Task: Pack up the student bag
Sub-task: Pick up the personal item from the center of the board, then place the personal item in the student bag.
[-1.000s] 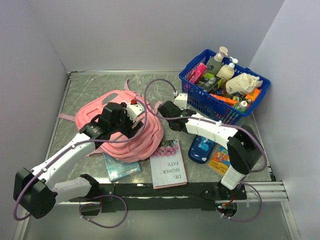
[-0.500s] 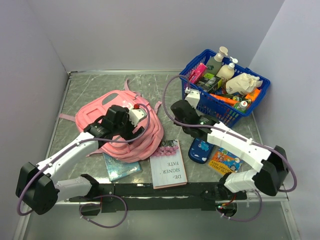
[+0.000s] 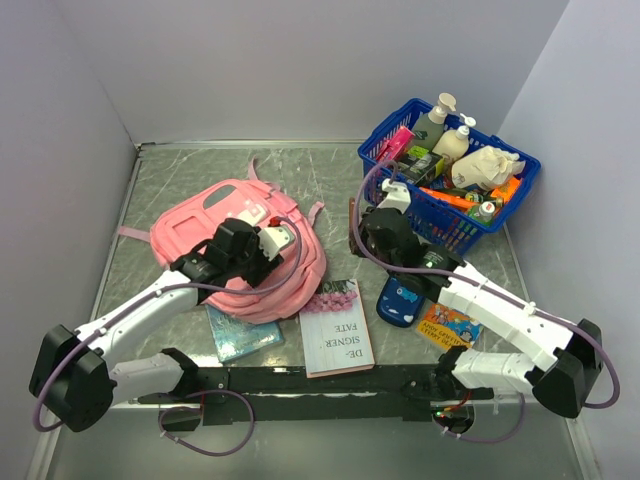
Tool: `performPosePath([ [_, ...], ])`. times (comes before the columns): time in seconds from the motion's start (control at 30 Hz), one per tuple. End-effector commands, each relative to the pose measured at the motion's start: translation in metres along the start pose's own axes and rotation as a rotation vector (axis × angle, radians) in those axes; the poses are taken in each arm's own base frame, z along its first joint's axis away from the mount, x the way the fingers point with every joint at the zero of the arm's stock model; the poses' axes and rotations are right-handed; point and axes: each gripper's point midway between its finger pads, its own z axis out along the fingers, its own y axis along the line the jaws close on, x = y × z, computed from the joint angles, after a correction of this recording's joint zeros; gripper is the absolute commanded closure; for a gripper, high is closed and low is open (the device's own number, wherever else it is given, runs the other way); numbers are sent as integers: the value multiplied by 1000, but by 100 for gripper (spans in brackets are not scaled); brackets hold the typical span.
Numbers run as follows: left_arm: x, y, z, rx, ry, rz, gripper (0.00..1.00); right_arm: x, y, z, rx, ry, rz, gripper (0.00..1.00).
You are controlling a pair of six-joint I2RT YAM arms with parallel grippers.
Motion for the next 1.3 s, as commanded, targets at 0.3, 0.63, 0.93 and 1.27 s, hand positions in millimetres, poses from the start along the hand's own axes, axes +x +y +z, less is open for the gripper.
performPosePath([
  [0.3, -40, 24, -24, -108, -102, -66, 49, -7, 70, -27, -408, 3, 37, 100],
  [0.63, -50, 12, -30, -35, -117, -114, 57, 5, 90, -44, -568, 50, 103, 100],
  [0.93, -47, 4, -26, 6, -110, -108, 54, 13, 85, -52, -590, 65, 126, 100],
  [1.27, -31, -2, -9, 30, -64, -80, 41, 13, 78, -52, -567, 44, 127, 100],
])
